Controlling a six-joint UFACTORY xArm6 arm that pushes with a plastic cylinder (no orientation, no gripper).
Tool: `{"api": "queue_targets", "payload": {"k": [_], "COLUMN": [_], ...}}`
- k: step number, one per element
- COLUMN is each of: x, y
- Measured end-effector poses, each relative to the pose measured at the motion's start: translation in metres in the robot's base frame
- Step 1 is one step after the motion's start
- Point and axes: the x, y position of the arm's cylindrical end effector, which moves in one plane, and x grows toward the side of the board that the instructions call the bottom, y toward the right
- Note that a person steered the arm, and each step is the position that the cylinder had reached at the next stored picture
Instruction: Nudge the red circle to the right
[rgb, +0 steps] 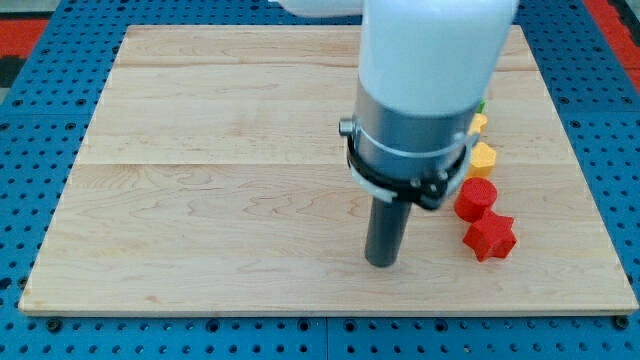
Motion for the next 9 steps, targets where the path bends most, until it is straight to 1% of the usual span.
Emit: {"api": "queue_targets", "payload": {"k": [2, 7, 8, 9], "x": [-0.026, -0.033, -0.031, 0.026], "y": [0.069, 0.097, 0.076, 0.047]}}
